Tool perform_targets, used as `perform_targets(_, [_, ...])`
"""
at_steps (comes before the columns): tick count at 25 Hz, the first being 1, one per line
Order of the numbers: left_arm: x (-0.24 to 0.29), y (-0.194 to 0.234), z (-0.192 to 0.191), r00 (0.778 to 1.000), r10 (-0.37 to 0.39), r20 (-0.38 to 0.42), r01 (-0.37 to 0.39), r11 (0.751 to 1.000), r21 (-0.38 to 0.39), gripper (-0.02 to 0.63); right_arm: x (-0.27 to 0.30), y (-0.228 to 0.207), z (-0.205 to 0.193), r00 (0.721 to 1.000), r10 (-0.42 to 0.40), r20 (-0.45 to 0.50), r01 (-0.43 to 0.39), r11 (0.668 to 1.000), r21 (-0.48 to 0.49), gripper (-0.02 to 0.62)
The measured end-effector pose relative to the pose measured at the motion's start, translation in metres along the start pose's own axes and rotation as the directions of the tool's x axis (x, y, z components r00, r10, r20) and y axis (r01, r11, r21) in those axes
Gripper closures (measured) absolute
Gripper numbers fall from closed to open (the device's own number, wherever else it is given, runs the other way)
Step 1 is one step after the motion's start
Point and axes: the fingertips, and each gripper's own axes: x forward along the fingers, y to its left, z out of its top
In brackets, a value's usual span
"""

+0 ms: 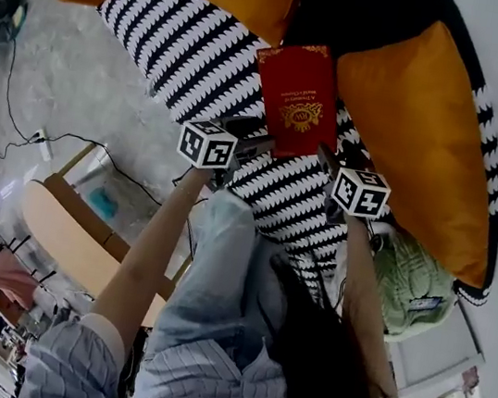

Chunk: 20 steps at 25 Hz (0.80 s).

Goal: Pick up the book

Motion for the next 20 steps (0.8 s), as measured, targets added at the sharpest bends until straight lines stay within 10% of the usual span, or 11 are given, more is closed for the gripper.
perform_targets(9, [0.018,0.026,-0.020,0.991,-0.007,-0.131,0.000,0.999,-0.054,0.261,0.030,-0.010,-0.014,0.999,-0.014,-0.049,0.016,0.999,0.032,0.305])
perform_targets(20, [0.040,0.038,-0.017,0.994,-0.026,-0.103,0.012,0.990,-0.139,0.260,0.046,-0.022,-0.017,0.996,0.027,-0.084,-0.019,0.995,0.093,0.305])
